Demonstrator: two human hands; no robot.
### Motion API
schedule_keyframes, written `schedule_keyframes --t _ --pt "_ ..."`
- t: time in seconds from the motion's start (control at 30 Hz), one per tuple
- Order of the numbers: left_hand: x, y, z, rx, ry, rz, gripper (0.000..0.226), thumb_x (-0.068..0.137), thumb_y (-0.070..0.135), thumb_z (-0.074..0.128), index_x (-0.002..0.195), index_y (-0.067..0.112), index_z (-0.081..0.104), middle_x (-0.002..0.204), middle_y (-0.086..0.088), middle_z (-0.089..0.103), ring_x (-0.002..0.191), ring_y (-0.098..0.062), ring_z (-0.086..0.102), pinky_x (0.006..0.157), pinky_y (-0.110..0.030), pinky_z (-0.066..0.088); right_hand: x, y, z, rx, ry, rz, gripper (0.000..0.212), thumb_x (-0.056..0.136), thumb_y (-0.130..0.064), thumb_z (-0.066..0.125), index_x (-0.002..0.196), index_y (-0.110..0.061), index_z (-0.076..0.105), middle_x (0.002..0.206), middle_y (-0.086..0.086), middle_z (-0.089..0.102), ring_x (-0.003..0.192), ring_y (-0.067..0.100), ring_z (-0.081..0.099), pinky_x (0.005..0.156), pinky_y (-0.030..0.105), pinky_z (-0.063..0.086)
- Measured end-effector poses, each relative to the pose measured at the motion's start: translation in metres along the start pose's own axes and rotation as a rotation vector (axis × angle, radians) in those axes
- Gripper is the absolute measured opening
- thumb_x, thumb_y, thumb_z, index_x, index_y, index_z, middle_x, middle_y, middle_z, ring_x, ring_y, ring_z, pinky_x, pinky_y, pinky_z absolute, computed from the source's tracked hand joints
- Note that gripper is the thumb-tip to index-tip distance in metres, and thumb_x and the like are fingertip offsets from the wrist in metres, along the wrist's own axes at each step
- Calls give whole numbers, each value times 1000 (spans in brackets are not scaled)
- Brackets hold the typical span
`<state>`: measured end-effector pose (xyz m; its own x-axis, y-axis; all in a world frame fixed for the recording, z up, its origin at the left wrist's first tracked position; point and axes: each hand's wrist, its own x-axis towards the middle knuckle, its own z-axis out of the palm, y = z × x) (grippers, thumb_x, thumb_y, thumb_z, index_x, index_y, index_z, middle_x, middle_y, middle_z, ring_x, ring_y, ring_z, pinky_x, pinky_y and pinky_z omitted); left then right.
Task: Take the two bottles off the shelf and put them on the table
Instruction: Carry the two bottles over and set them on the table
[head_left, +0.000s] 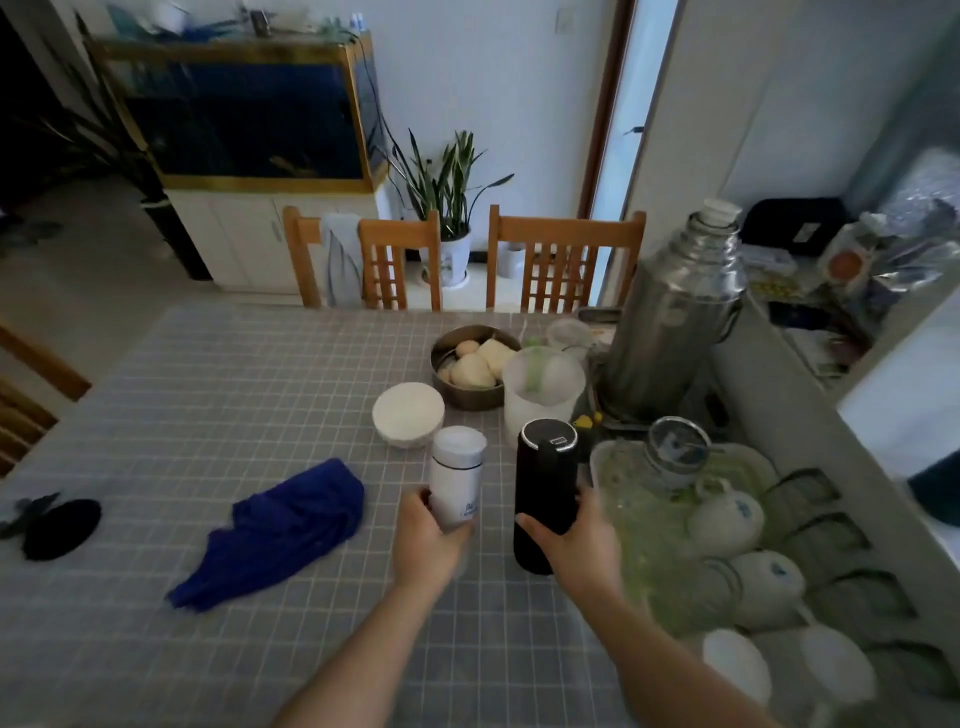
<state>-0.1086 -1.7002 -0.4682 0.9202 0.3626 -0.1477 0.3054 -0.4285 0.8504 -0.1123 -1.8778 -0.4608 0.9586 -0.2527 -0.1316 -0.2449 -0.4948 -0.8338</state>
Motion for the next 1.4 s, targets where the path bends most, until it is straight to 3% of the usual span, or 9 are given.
schedule_keyframes --t 0.1,0.33,0.5,0.77,0.9,1.0,1.13,1.3,1.4 --pt "0 -11 4 -14 -2 27 62 65 22 82 116 19 46 107 6 51 94 -10 51 76 -30 44 -1 13 8 53 0 26 70 57 -51 80 114 -32 45 110 -8 63 99 14 60 79 37 52" --pt "-6 -21 20 -128 12 20 68 67 27 80 121 19 40 110 8 48 98 -9 49 78 -29 42 -1 33 20 124 26 -2 69 52 -57 79 109 -49 41 97 -32 53 95 -1 56 78 29 51" --pt "-4 -26 26 -117 11 62 64 68 29 80 117 26 39 112 10 48 100 -8 49 77 -23 41 2 37 25 155 53 -13 66 56 -49 82 106 -52 40 99 -32 52 93 -4 55 78 26 49" --pt "-6 -43 26 -166 -31 87 70 68 25 80 124 23 37 122 2 50 107 -13 53 84 -29 46 -5 45 28 241 42 5 70 60 -34 85 104 -63 39 107 -36 52 100 -13 52 80 18 46" --pt "-10 -47 24 -213 -13 69 73 68 24 81 125 25 35 124 6 48 109 -12 52 86 -27 45 -12 47 27 250 50 -12 74 60 -27 87 108 -58 40 105 -41 55 99 -14 53 71 7 46" --pt "-13 -47 23 -244 -16 60 74 69 20 80 126 27 33 125 8 45 111 -11 49 86 -23 41 -14 44 28 240 60 9 72 60 -25 86 107 -53 40 100 -37 55 94 -18 52 67 8 44" --pt "-15 -48 21 -241 -38 59 75 67 17 81 124 28 33 126 6 45 111 -13 50 89 -28 43 -14 43 28 224 57 30 74 60 -24 86 111 -47 38 103 -33 53 93 -17 52 71 13 42" --pt "-23 -51 23 -240 -27 53 76 66 12 81 119 33 30 124 6 44 111 -13 49 92 -31 43 -15 40 25 193 25 24 74 63 -19 84 113 -43 35 100 -34 50 89 -24 48 63 7 40" --pt "-22 -48 23 -229 -48 24 77 67 14 81 119 35 28 126 7 43 113 -12 45 95 -33 41 -15 39 18 153 -20 41 74 66 -16 81 121 -37 37 110 -27 50 94 -12 48 72 9 37"
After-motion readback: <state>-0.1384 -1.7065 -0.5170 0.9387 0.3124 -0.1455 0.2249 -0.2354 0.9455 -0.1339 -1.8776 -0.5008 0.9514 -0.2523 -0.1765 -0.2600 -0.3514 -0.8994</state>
